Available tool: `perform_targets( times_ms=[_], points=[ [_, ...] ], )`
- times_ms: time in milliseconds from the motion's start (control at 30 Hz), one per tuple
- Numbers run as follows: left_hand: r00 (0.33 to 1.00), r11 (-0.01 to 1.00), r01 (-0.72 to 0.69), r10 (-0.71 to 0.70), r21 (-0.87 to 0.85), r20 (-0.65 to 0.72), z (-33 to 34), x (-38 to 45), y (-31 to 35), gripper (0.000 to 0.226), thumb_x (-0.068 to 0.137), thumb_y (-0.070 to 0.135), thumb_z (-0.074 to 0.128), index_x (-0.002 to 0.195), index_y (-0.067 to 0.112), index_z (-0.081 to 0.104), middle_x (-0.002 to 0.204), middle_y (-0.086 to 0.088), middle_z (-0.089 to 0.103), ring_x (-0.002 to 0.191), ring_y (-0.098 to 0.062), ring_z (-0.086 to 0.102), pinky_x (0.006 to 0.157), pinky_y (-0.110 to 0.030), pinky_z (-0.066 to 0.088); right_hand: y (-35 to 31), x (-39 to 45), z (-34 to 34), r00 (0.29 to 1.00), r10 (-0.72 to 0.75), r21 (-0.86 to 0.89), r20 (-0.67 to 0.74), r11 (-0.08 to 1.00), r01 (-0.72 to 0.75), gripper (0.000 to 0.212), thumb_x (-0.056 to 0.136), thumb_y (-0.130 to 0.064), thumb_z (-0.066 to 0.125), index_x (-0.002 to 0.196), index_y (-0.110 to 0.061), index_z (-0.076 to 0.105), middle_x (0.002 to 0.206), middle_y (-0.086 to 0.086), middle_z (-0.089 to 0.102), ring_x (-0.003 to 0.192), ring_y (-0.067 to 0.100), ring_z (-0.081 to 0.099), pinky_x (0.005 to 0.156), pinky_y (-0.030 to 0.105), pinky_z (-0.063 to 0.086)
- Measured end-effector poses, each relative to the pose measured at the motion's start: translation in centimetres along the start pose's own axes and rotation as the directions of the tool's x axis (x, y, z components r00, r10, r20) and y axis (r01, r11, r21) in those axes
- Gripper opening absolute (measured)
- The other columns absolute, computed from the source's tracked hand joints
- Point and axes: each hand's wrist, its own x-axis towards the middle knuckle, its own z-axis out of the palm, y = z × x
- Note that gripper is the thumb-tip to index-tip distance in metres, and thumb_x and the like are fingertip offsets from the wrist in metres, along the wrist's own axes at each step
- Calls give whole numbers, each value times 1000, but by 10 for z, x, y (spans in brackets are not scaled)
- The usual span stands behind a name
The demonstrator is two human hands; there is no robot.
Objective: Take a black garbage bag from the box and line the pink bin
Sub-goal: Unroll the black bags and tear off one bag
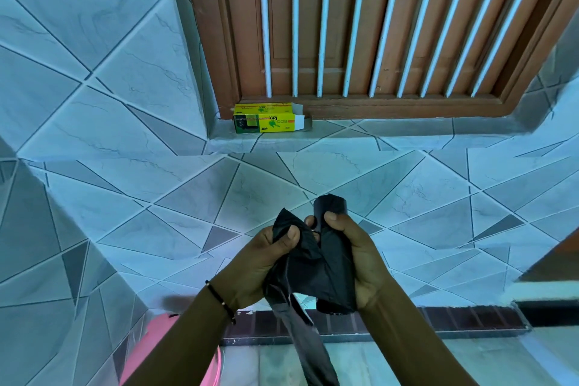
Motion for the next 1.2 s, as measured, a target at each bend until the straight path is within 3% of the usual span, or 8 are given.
perform_targets(
  times_ms=[167,300,467,600,700,867,1067,1200],
  points=[
    [988,953,-36,79,302,-132,-17,1,13,49,54,61,76,75,17,73,78,0,74,76,-12,68,71,-20,55,-11,-8,2,995,-73,-389,-66,920,42,50,46,-14,85,89,-5,61,76,13,63,64,23,65,59,30,55],
    [996,854,13,33,521,-78,-23,-3,29,26,83,34,60,71,11,67,68,4,69,67,-10,65,65,-18,51,-19,-9,-1,984,-145,-541,-106,838,65,41,60,-1,70,100,-7,60,83,10,68,75,25,66,68,33,56],
    [983,775,117,-179,621,39,-21,-5,37,61,71,54,66,91,-4,64,86,-5,63,84,-14,60,76,-19,48,-24,-6,-3,961,-259,-638,-93,756,142,44,60,-4,71,102,-13,60,74,-1,65,69,16,63,62,27,53],
    [986,673,92,-166,734,28,-10,1,26,17,82,27,67,83,11,73,79,-8,71,77,-13,62,75,-27,51,-29,-4,-2,959,-259,-680,-114,725,115,38,61,-10,72,97,-13,61,73,-1,65,66,15,63,60,26,52],
    [992,628,87,-128,774,-8,-11,4,22,15,87,16,63,93,6,73,91,-12,74,83,-12,65,84,-31,53,-32,-6,-3,958,-231,-714,-172,699,40,42,57,-14,77,95,-11,60,76,3,64,67,17,64,60,29,52],
    [987,595,89,-162,799,10,-6,4,25,23,90,9,56,76,23,67,61,19,63,62,8,54,65,-6,41,-31,-6,-5,958,-203,-758,-205,652,-24,38,63,-2,79,95,-7,60,75,8,64,63,20,65,58,31,54],
    [998,620,44,-62,783,-7,-3,2,17,40,85,38,59,79,-1,67,71,-6,54,70,-13,49,68,-28,40,-24,-7,-7,945,-187,-641,-270,767,-31,23,58,-10,69,76,-5,56,60,9,55,52,22,57,52,29,49],
    [1000,715,-4,15,699,-10,1,0,14,32,90,27,55,83,-1,68,74,-5,59,74,-12,54,72,-24,43,-20,-9,-6,951,-82,-473,-299,878,-73,24,60,-11,65,81,-6,55,60,11,54,51,23,56,52,27,49]
  ],
)
